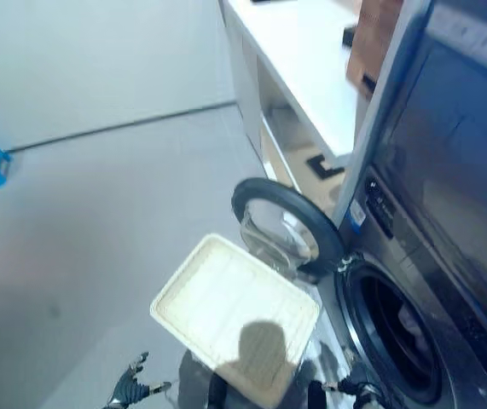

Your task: Put the clothes into the washing machine.

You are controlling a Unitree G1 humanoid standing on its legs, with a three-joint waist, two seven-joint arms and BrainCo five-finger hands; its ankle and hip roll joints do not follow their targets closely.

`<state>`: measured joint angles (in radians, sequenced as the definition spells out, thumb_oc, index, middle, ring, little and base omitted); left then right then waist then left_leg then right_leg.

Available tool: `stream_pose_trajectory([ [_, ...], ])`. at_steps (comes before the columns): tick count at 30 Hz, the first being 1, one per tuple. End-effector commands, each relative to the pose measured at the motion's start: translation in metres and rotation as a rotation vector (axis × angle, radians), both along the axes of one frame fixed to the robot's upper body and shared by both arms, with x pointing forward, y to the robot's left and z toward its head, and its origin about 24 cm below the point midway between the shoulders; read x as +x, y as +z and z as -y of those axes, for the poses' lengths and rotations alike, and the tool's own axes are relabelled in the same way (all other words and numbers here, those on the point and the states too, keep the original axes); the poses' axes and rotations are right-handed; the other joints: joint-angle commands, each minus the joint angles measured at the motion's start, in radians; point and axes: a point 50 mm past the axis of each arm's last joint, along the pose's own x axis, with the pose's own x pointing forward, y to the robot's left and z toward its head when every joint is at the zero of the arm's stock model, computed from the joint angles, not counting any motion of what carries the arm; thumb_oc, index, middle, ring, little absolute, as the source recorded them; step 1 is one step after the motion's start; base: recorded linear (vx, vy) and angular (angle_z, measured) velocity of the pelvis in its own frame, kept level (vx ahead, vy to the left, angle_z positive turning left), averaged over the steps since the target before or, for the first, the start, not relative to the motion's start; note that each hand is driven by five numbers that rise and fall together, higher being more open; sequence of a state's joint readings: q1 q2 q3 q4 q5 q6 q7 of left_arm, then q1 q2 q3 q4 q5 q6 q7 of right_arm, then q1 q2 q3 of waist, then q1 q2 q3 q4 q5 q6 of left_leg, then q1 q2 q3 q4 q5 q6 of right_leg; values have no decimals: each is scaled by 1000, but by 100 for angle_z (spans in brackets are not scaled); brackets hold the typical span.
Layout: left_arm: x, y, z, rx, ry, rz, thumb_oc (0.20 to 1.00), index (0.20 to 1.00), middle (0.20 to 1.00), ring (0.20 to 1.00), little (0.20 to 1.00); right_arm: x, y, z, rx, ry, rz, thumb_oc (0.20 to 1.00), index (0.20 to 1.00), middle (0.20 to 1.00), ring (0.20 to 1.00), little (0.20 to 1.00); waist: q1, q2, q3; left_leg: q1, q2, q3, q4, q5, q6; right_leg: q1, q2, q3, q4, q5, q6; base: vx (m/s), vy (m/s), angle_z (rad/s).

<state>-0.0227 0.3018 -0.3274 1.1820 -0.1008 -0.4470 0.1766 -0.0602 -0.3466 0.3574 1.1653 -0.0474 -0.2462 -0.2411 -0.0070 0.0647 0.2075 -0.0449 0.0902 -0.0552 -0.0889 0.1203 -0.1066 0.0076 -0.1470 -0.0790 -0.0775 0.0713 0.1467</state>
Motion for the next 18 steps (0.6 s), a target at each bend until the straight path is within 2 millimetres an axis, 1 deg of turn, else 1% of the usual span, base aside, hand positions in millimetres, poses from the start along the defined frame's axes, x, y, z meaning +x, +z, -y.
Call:
stream_pose_trajectory([
  [1,11,3,-10,-20,-14,-30,1000,1000,1000,1000,1000,-13,-12,0,170,-158,-154,1000,1000,1000,1000,1000,33,-70,-22,60,-51,67,7,-54,11,-20,1,-21,11,48,9,228,7,7],
  [2,4,-2,-9,-39,-10,-78,1000,1000,1000,1000,1000,-23,-16,1,186,-197,-201,1000,1000,1000,1000,1000,39,-69,-44,72,-51,68,5,-57,11,-5,2,-25,7,44,8,171,1,7],
  [4,-11,-11,-8,-84,9,-184,1000,1000,1000,1000,1000,-37,-21,1,189,-237,-269,1000,1000,1000,1000,1000,45,-67,-68,89,-50,72,5,-64,13,13,1,-30,4,38,6,119,1,2],
  [5,-12,-11,-8,-85,8,-194,1000,1000,1000,1000,1000,-38,-22,1,188,-241,-277,1000,1000,1000,1000,1000,46,-66,-71,91,-50,73,6,-65,13,15,0,-30,4,37,6,91,10,-3],
  [6,-19,-15,-8,-97,4,-233,1000,1000,1000,1000,1000,-48,-25,1,187,-264,-333,1000,1000,1000,1000,1000,45,-66,-84,104,-51,78,8,-73,15,28,2,-27,5,30,4,66,9,-2],
  [8,-23,-16,-8,-112,14,-258,1000,1000,1000,1000,1000,-53,-27,2,186,-273,-362,1000,1000,1000,1000,1000,44,-65,-92,114,-51,81,9,-78,17,36,3,-26,5,27,2,76,14,-2],
  [9,-28,-19,-9,-147,55,-285,1000,1000,1000,1000,1000,-60,-28,4,189,-294,-393,1000,1000,1000,1000,1000,43,-63,-100,122,-51,83,9,-82,19,43,4,-23,5,24,0,105,18,0],
  [10,-35,-22,-9,-219,118,-327,1000,1000,1000,1000,1000,-66,-29,4,204,-329,-424,1000,1000,1000,1000,1000,42,-62,-109,133,-53,83,11,-88,22,53,7,-16,5,19,-2,103,14,2],
  [11,-38,-23,-8,-252,144,-343,1000,1000,1000,1000,1000,-69,-30,5,208,-343,-436,1000,1000,1000,1000,1000,41,-62,-113,139,-53,84,11,-91,24,58,8,-13,5,17,-4,79,6,1],
  [13,-39,-24,-8,-262,152,-348,1000,1000,1000,1000,1000,-70,-30,5,211,-349,-443,1000,1000,1000,1000,1000,41,-62,-115,142,-53,84,11,-93,25,60,8,-13,4,17,-4,35,1,1],
  [15,-46,-26,-7,-304,187,-371,1000,1000,1000,1000,1000,-78,-32,5,219,-365,-475,1000,1000,1000,1000,1000,41,-63,-124,152,-53,89,11,-99,27,70,11,-8,2,13,-7,78,1,0],
  [18,-51,-28,-6,-314,180,-414,1000,1000,1000,1000,1000,-85,-33,4,219,-374,-514,1000,1000,1000,1000,1000,37,-64,-138,166,-49,93,9,-104,29,80,17,4,1,10,-10,92,-11,0],
])
